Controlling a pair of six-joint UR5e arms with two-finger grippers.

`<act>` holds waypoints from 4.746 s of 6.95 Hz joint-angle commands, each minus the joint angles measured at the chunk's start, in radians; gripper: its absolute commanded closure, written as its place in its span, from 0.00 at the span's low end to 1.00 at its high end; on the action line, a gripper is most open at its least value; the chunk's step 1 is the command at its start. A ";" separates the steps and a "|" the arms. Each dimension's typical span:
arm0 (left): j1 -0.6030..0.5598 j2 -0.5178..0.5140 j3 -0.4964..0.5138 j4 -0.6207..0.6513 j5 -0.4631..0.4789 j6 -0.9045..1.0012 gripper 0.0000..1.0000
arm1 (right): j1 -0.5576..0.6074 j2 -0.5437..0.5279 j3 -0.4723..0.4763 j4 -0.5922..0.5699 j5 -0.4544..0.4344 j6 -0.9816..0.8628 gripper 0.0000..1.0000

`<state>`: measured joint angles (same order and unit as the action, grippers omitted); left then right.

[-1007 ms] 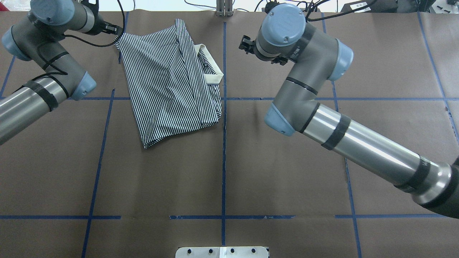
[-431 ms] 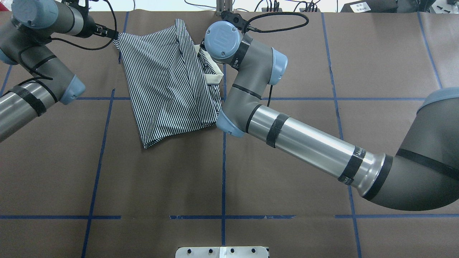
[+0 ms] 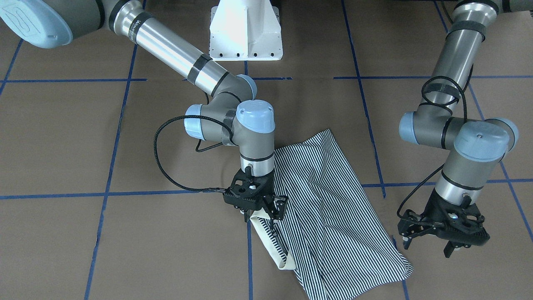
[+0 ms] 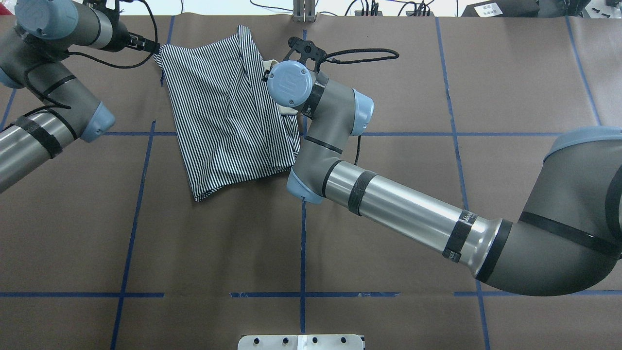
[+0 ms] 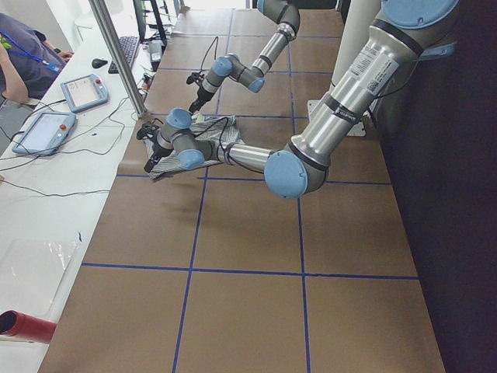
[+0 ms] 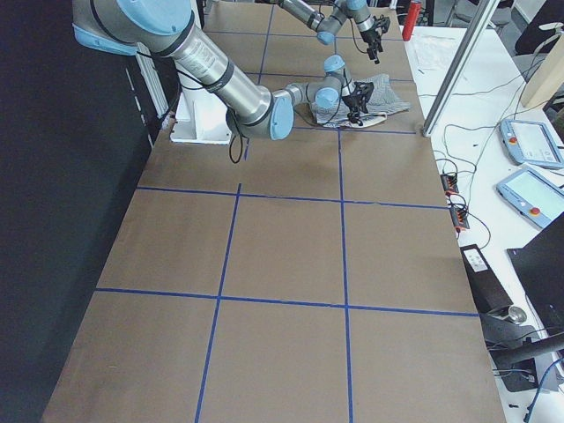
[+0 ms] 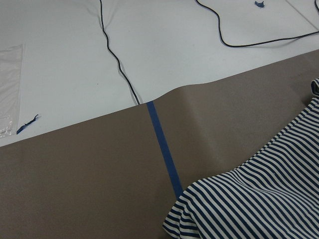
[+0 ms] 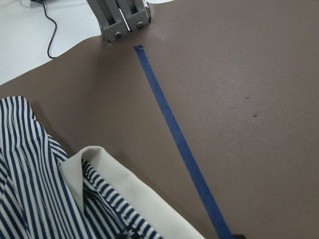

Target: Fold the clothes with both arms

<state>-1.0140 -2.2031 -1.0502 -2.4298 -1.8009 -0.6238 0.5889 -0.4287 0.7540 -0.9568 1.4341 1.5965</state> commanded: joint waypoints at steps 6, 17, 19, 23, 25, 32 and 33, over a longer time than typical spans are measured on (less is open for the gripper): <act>0.002 0.000 0.001 0.000 0.000 0.001 0.00 | -0.018 0.001 -0.022 0.009 -0.017 0.002 0.24; 0.002 -0.001 -0.004 -0.002 0.000 -0.002 0.00 | -0.089 -0.336 0.581 -0.264 -0.026 0.051 1.00; 0.002 -0.001 -0.008 0.000 -0.002 -0.002 0.00 | -0.168 -0.587 0.846 -0.266 -0.140 0.048 1.00; 0.003 -0.004 -0.008 0.000 -0.002 -0.004 0.00 | -0.205 -0.708 0.984 -0.282 -0.189 -0.042 0.00; 0.005 -0.004 -0.008 0.000 -0.003 -0.004 0.00 | -0.218 -0.691 1.190 -0.530 -0.102 -0.216 0.00; 0.005 -0.003 -0.010 0.000 -0.005 -0.004 0.00 | -0.399 -0.550 1.030 -0.577 -0.242 -0.602 0.24; 0.005 -0.001 -0.010 0.000 -0.005 -0.004 0.00 | -0.418 -0.562 1.027 -0.545 -0.242 -0.602 0.27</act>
<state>-1.0094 -2.2051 -1.0600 -2.4298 -1.8050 -0.6274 0.1912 -0.9834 1.7871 -1.5300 1.1916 1.0078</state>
